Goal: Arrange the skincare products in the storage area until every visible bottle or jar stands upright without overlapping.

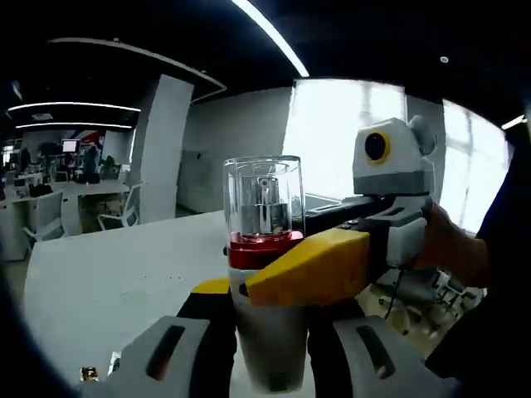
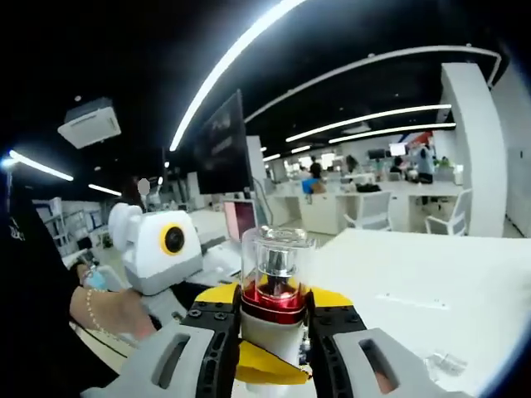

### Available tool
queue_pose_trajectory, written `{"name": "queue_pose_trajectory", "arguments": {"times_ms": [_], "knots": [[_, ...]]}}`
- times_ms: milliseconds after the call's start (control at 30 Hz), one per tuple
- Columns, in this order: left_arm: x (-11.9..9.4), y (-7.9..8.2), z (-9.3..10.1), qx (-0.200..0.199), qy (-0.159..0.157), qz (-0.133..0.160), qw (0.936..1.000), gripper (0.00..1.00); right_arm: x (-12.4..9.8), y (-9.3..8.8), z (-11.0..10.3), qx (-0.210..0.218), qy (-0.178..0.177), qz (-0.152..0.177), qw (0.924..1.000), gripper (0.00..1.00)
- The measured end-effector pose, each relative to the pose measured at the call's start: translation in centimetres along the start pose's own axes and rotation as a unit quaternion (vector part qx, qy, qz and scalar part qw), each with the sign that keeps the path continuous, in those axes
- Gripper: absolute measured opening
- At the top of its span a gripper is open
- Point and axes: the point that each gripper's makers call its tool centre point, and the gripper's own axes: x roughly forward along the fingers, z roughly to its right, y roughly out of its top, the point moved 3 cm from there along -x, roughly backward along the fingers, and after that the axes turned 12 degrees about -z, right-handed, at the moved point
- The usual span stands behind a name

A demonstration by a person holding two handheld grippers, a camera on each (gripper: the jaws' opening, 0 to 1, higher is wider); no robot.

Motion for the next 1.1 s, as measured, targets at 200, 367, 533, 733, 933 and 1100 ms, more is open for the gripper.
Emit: {"name": "queue_pose_trajectory", "arguments": {"times_ms": [200,367,533,733,933,1100], "knots": [[-0.9,-0.4,1.8,0.009,-0.091,-0.004,0.9958,0.29,-1.1,-0.2,-1.5,-0.021,0.074,0.007,0.997,0.25],[-1.7,-0.1,3.5,-0.007,-0.165,0.005,0.9862,0.29,-2.1,0.3,-3.0,-0.044,0.133,0.023,0.9899,0.25],[-2.3,0.1,4.9,0.002,-0.213,0.001,0.977,0.29,-2.7,0.5,-3.5,-0.042,0.182,0.017,0.9823,0.24],[-2.4,-0.6,6.2,0.04,-0.247,-0.028,0.9678,0.29,-3.2,-0.5,-4.9,-0.052,0.219,0.0,0.9744,0.23],[-2.2,-0.7,6.7,0.036,-0.255,-0.015,0.9661,0.28,-3.8,-0.6,-5.0,-0.033,0.223,0.002,0.9744,0.21],[-1.9,-0.7,6.8,0.04,-0.251,-0.015,0.9671,0.28,-4.0,-0.8,-5.1,-0.043,0.219,0.011,0.9747,0.2]]}}
